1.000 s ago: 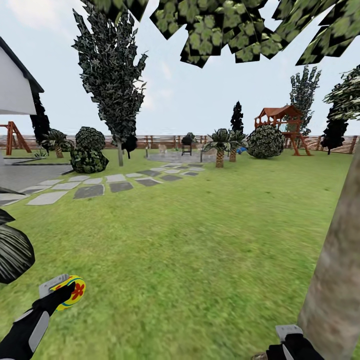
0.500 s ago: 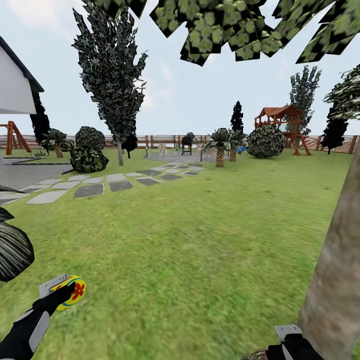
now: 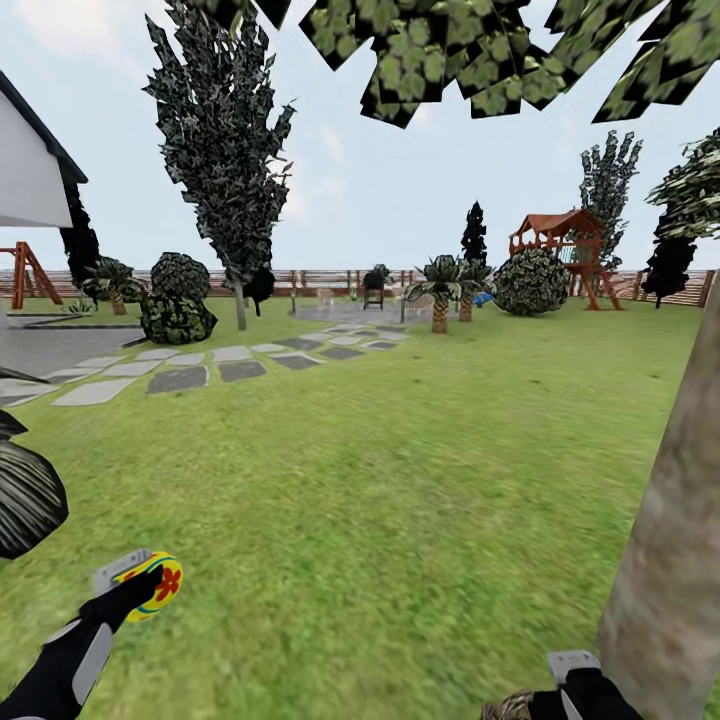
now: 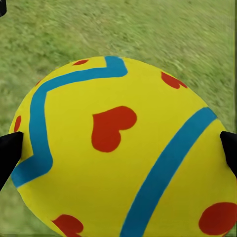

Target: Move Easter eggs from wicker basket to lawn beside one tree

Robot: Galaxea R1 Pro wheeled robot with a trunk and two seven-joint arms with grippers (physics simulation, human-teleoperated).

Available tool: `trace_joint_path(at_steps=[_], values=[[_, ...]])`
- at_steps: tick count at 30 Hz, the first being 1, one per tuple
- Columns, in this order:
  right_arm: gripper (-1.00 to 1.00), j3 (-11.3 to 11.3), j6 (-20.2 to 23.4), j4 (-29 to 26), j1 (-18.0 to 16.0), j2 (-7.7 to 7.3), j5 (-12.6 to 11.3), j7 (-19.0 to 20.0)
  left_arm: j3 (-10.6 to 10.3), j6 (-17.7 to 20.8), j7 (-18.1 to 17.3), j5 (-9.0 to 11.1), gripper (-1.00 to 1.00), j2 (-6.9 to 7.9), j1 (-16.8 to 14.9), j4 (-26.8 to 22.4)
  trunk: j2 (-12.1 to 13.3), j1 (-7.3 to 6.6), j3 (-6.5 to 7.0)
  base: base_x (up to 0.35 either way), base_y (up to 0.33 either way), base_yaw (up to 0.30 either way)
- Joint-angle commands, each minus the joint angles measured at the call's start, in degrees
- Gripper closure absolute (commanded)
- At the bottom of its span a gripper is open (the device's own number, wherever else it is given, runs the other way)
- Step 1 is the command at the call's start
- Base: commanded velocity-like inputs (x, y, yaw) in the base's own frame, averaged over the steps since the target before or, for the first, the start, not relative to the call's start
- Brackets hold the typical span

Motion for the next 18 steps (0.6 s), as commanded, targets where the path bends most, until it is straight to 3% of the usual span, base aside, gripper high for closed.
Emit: trace_joint_path(at_steps=[1,4,18], values=[[-1.00,0.0,0.3,0.0,0.0,-0.02,0.1,0.0,0.3,0.4,-0.2,-2.0,1.00,-0.37,0.0,-0.1,-0.5,0.22,-0.25,0.000,0.000,0.000],[-1.00,-0.2,0.2,0.1,0.0,-0.16,0.0,0.1,0.4,0.3,-0.2,-3.0,1.00,-0.42,0.0,-0.1,-1.7,0.88,-0.79,0.000,0.000,0.000],[-1.00,-0.1,0.2,0.1,0.0,-0.01,-0.3,0.0,0.5,0.3,-0.3,-3.1,1.00,-0.46,0.0,-0.4,-7.3,3.96,-3.30,0.000,0.000,0.000]])
